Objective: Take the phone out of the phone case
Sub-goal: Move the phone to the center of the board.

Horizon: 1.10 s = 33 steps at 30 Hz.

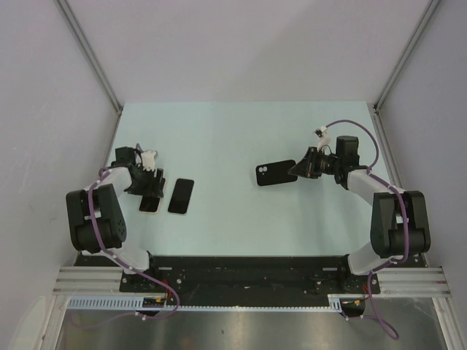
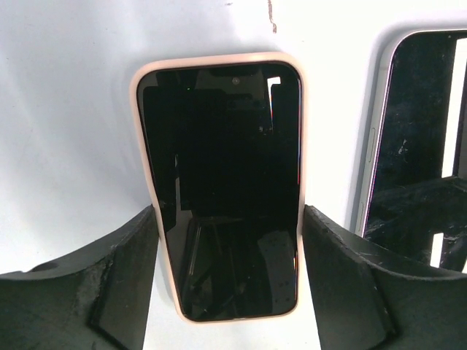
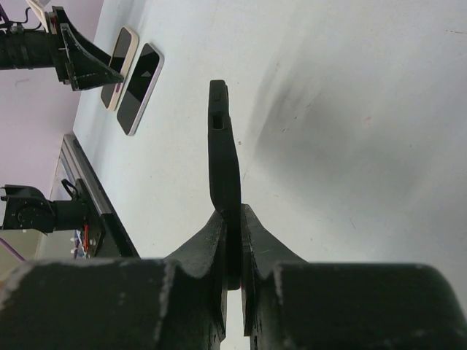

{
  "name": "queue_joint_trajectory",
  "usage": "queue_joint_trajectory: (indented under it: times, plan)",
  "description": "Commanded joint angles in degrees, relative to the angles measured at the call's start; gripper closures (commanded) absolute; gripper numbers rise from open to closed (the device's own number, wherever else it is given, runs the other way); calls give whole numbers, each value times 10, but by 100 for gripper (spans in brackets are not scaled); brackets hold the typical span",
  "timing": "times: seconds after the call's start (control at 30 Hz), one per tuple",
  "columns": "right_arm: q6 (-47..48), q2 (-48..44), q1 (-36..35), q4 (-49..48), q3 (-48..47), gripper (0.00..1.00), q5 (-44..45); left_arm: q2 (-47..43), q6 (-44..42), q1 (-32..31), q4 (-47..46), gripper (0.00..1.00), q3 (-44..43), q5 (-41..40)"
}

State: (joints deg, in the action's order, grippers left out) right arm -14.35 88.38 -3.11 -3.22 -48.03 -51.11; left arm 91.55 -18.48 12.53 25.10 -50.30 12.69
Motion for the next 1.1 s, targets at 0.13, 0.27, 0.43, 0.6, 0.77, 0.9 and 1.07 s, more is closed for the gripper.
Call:
queue_joint_trajectory:
  times: [0.13,0.27,0.43,0.6,0.77,0.9,1.07]
  plan:
    - [9,-23,-4,-8,-12,100,-12,36,3,6,12,51,-22,30]
    - [10,-24,-3,-8,-12,100,-11,59,15,7,12,53,-48,28]
    - [10,-23,-3,-7,-12,100,-9,103,54,6,10,51,-107,16]
    - [12,-23,-2,-6,-13,100,-9,153,76,-8,11,52,-167,-10]
    - [11,-21,-3,-7,-13,100,-10,177,78,-43,11,51,-217,-44]
    - [11,-21,-5,-8,-12,100,-9,203,91,-72,12,51,-265,-68]
    - [12,-23,-4,-7,-12,100,-10,250,102,-113,18,51,-359,-100]
